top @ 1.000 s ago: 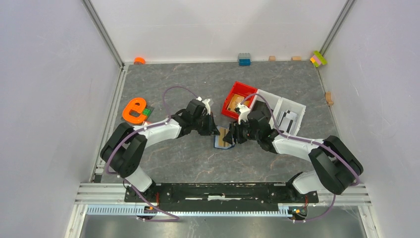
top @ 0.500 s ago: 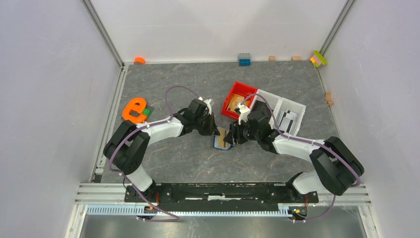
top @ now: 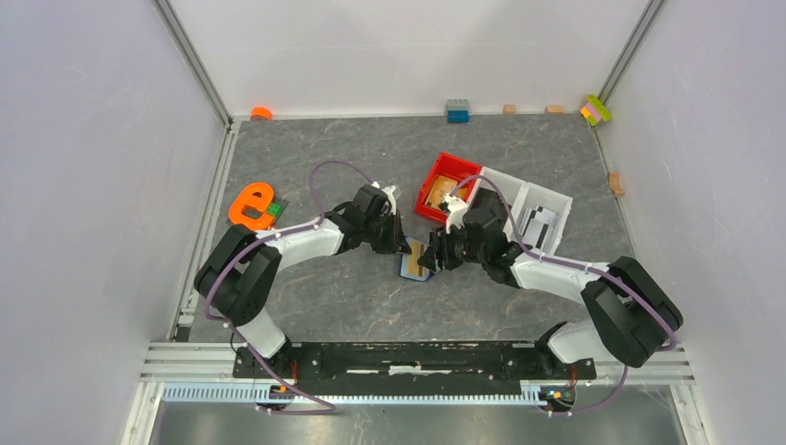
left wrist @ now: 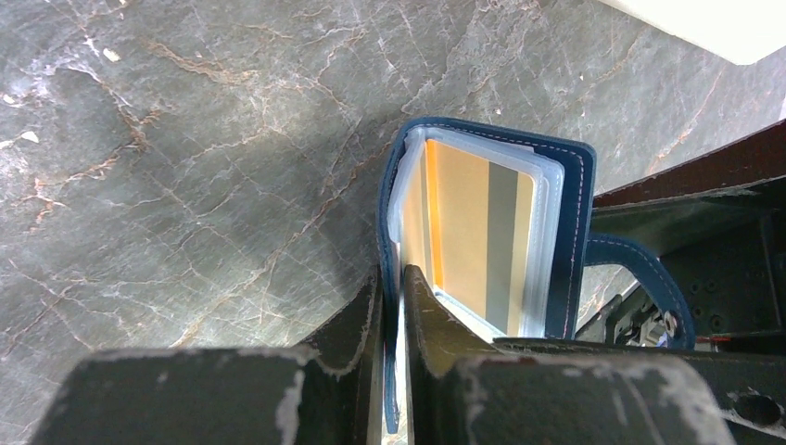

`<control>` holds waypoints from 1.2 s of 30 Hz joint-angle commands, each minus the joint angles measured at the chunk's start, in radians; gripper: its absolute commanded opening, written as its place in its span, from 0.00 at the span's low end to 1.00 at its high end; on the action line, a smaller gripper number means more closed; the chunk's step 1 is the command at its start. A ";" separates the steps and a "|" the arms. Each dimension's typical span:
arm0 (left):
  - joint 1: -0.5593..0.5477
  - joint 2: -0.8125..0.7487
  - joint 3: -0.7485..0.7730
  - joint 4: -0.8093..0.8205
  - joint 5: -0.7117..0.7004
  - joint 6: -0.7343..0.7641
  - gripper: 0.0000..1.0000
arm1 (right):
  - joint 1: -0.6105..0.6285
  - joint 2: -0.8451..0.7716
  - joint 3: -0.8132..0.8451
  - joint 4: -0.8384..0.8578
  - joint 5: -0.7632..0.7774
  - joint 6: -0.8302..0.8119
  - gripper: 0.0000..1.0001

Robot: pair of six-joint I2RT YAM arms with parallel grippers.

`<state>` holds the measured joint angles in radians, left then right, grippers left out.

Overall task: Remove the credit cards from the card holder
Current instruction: Open the card holder at the center of the board.

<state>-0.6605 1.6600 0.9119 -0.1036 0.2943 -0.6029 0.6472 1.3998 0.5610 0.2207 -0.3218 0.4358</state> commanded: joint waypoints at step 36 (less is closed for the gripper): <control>0.007 0.040 0.024 -0.030 0.002 0.051 0.09 | 0.016 0.012 0.040 0.089 -0.103 -0.004 0.34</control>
<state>-0.6556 1.6760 0.9211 -0.1192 0.3153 -0.6025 0.6529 1.4258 0.5728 0.2768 -0.4095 0.4393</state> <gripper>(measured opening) 0.146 0.389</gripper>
